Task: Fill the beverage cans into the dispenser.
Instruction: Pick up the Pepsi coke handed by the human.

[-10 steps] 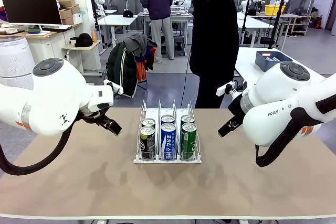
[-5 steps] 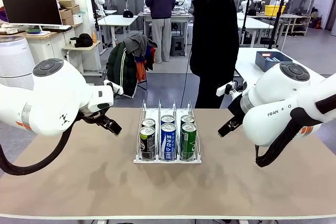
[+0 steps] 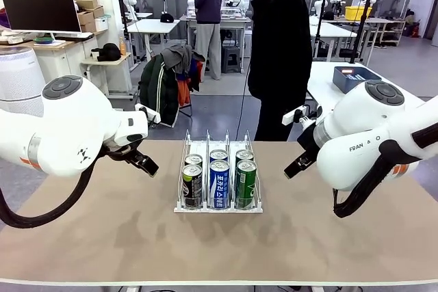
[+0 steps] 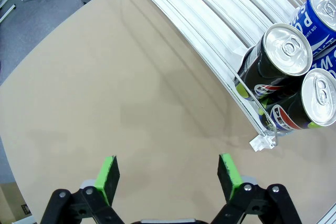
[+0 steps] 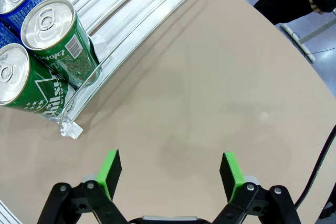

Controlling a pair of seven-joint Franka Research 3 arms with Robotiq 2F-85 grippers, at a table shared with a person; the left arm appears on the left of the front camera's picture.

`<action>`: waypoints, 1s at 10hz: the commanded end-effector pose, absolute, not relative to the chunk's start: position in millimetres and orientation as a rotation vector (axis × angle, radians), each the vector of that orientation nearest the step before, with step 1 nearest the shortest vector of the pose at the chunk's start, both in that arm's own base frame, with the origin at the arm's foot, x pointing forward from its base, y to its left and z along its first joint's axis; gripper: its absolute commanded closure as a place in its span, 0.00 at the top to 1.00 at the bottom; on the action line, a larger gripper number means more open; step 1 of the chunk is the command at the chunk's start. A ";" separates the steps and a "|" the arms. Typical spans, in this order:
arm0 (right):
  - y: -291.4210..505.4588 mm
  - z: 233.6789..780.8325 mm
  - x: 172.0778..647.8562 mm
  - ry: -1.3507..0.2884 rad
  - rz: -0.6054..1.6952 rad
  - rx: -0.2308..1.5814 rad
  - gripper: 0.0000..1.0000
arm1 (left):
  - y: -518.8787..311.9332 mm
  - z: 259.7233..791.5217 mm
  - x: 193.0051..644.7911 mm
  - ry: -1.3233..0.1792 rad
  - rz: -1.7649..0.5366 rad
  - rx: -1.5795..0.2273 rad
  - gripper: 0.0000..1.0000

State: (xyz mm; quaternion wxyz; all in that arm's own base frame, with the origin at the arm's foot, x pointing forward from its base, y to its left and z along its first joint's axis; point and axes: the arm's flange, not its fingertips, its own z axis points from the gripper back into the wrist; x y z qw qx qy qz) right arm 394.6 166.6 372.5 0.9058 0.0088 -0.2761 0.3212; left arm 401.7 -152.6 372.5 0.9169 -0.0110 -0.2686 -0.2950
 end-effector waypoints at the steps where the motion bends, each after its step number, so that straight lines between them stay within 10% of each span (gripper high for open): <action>1: 166.4 372.5 394.6 -0.570 0.662 0.019 1.00 | -152.0 372.4 402.0 -0.552 -0.605 -0.023 1.00; 10: 166.4 372.5 394.6 -0.570 0.662 0.019 1.00 | -152.0 372.4 402.0 -0.552 -0.605 -0.023 1.00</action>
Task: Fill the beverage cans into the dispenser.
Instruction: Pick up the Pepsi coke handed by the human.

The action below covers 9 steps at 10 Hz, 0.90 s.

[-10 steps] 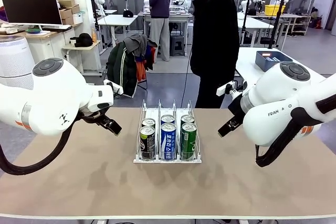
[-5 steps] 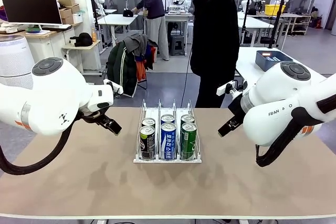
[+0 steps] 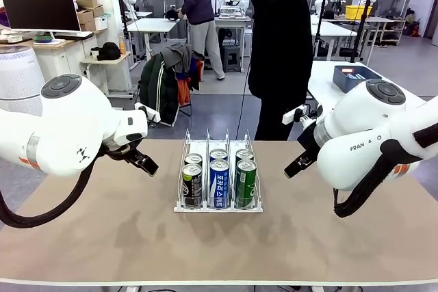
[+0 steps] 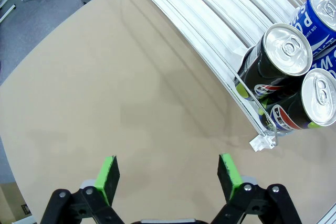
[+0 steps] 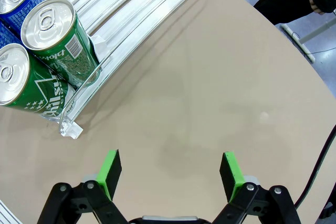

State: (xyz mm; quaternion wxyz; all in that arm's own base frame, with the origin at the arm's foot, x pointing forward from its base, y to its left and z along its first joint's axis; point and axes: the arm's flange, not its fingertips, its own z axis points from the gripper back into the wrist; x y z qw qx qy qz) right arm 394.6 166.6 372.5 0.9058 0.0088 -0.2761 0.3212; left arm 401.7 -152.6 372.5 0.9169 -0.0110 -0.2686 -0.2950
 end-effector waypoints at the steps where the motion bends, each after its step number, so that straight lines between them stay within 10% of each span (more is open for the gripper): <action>1: 166.6 372.5 394.6 -0.570 0.663 0.018 1.00 | -152.6 372.5 401.7 -0.553 -0.607 -0.023 1.00; 9: 118.2 501.5 392.7 -0.527 0.825 0.238 1.00 | -82.1 482.7 360.7 -0.578 -0.806 -0.248 1.00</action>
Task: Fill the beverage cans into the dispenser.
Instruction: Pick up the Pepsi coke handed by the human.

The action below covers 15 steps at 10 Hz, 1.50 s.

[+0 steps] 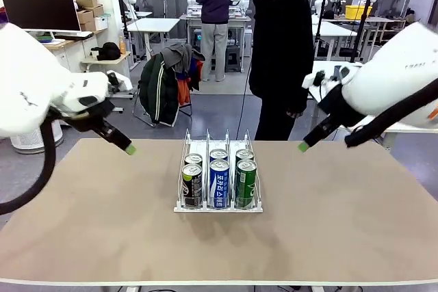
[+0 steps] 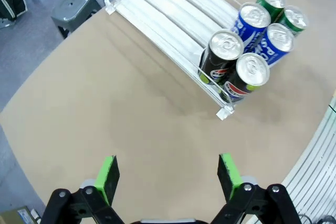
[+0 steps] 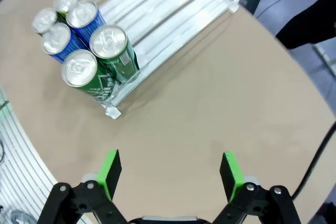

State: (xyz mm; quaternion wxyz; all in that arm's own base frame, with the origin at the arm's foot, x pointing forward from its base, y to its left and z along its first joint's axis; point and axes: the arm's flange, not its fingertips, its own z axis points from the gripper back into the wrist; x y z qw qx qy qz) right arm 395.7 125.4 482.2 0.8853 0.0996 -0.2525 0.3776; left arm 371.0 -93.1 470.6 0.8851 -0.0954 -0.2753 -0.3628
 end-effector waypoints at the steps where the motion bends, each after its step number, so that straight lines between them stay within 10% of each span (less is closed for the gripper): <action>1: 112.1 531.8 390.5 -0.563 0.858 0.259 1.00 | -66.8 506.8 355.9 -0.590 -0.835 -0.232 1.00; 6: 79.1 638.6 372.0 -0.664 0.873 0.368 1.00 | -24.8 608.3 326.2 -0.667 -0.876 -0.225 1.00; 15: 52.5 677.5 414.4 -0.717 0.894 0.380 1.00 | 9.1 635.0 352.9 -0.779 -0.784 -0.309 1.00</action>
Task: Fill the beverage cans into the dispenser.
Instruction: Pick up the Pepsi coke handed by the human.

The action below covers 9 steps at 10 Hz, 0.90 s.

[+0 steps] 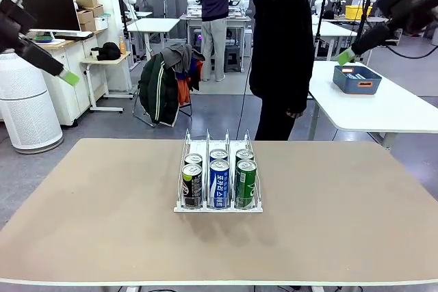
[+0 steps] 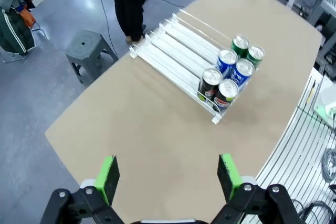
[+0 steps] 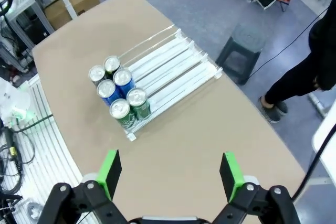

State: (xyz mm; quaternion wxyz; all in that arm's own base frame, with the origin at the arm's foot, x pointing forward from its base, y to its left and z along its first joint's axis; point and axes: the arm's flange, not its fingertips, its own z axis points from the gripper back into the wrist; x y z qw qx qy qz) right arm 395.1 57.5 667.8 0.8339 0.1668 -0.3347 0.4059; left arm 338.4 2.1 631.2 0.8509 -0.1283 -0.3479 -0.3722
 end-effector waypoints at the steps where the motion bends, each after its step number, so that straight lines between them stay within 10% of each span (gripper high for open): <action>1: 46.0 686.6 425.6 -0.739 0.914 0.364 1.00 | 16.0 639.8 359.0 -0.786 -0.780 -0.328 1.00; 9: -2.3 726.1 434.4 -0.857 0.885 0.368 1.00 | 42.8 663.8 351.7 -0.866 -0.750 -0.269 1.00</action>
